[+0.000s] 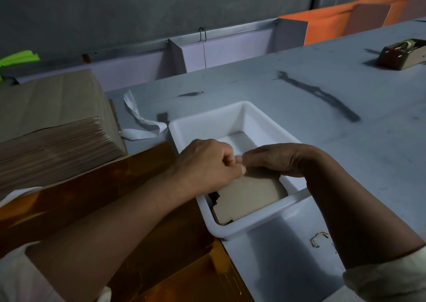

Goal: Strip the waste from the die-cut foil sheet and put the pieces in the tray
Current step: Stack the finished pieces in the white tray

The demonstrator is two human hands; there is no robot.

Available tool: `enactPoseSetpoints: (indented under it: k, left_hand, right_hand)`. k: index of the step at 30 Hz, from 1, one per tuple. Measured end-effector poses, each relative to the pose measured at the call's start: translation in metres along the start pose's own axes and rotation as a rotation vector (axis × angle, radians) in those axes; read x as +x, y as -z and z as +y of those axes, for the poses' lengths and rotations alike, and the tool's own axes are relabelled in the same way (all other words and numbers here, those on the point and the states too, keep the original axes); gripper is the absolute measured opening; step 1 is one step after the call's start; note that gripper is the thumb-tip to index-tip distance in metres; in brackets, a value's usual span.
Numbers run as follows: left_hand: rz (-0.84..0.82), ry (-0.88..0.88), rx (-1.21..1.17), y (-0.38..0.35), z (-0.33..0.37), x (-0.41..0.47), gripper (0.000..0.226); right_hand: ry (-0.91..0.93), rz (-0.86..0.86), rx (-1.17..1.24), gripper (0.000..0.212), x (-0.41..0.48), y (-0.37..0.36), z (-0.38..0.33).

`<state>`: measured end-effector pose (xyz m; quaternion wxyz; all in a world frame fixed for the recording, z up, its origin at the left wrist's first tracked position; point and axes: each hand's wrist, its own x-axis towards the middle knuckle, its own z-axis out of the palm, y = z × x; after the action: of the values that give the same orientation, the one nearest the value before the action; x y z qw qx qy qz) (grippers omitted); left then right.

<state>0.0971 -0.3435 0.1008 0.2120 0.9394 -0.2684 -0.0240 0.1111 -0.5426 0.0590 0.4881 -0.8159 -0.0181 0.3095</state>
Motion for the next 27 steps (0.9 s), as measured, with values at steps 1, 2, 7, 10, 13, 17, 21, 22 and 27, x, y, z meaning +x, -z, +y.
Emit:
enactPoseSetpoints:
  k: [1, 2, 7, 10, 13, 17, 21, 22, 27]
  left_hand:
    - [0.008, -0.060, -0.026, -0.003, 0.002, 0.001, 0.021]
    - [0.007, -0.118, -0.035, -0.006, 0.005, 0.001, 0.016]
    - [-0.126, -0.279, -0.058, -0.021, 0.017, 0.006, 0.025]
    - [-0.206, -0.322, -0.007, -0.030, 0.024, 0.009, 0.031]
    - [-0.293, -0.352, 0.070, -0.037, 0.027, 0.011, 0.035]
    - [-0.393, -0.364, 0.163, -0.042, 0.022, 0.010, 0.041]
    - [-0.412, -0.350, 0.124, -0.042, 0.017, 0.010, 0.040]
    - [-0.422, -0.344, 0.123, -0.043, 0.015, 0.010, 0.040]
    - [-0.371, -0.249, -0.155, -0.035, 0.012, 0.012, 0.039]
  right_hand:
    - [-0.012, 0.035, 0.025, 0.065, 0.001, 0.000, 0.000]
    - [-0.025, 0.076, 0.061, 0.063, 0.001, 0.001, -0.001]
    - [-0.012, 0.197, 0.235, 0.066, 0.003, 0.006, 0.001]
    - [0.028, 0.189, 0.343, 0.073, 0.004, 0.009, 0.003]
    - [0.014, 0.217, 0.319, 0.075, 0.005, 0.011, 0.006]
    - [-0.072, 0.223, 0.229, 0.074, 0.009, 0.014, 0.008]
    - [-0.091, 0.217, 0.197, 0.072, 0.009, 0.012, 0.007]
    - [-0.094, 0.215, 0.192, 0.072, 0.008, 0.011, 0.007]
    - [-0.062, 0.236, 0.206, 0.069, 0.002, 0.008, 0.006]
